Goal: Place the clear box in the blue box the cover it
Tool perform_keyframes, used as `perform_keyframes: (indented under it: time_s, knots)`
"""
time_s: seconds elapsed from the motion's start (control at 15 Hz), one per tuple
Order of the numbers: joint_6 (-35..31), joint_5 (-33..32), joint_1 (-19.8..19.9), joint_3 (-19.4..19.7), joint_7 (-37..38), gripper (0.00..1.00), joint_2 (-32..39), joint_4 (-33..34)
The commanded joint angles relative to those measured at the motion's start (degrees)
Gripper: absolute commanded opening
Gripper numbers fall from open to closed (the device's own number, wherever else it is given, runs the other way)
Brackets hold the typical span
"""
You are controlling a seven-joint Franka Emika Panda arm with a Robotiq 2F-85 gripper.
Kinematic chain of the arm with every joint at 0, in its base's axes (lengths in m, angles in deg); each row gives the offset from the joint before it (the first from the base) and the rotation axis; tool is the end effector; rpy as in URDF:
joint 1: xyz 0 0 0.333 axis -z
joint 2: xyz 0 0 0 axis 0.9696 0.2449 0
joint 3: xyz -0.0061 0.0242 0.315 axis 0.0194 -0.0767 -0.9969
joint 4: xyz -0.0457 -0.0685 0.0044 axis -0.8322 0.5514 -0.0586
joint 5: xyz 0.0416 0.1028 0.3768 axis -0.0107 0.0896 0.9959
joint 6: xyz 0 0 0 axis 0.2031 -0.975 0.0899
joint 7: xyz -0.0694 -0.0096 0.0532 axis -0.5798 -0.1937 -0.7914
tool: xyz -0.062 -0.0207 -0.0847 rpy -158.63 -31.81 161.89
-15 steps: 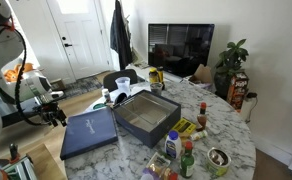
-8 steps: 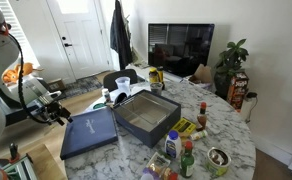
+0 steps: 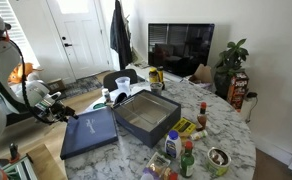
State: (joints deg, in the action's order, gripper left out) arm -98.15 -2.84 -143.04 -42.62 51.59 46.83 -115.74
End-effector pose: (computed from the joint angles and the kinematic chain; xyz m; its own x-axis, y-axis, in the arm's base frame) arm 0.2675 0.4752 0.0611 0.8215 0.5427 0.1750 0.3669 -0.7379 0.5665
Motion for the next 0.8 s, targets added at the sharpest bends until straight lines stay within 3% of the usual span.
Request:
perform_keyframes:
  time_s: [0.0,0.07,0.27,0.73]
  knots:
    - [3.74,-4.48,-0.26,-0.76,4.11,0.90,2.60,2.68]
    - [4.48,-5.08,0.06,-1.17,4.61,0.72,2.82,2.99]
    - [6.74,-5.82,1.01,-2.43,5.47,0.50,2.81,3.36]
    - [11.80,-2.41,5.19,-7.65,4.23,0.14,-0.35,3.12]
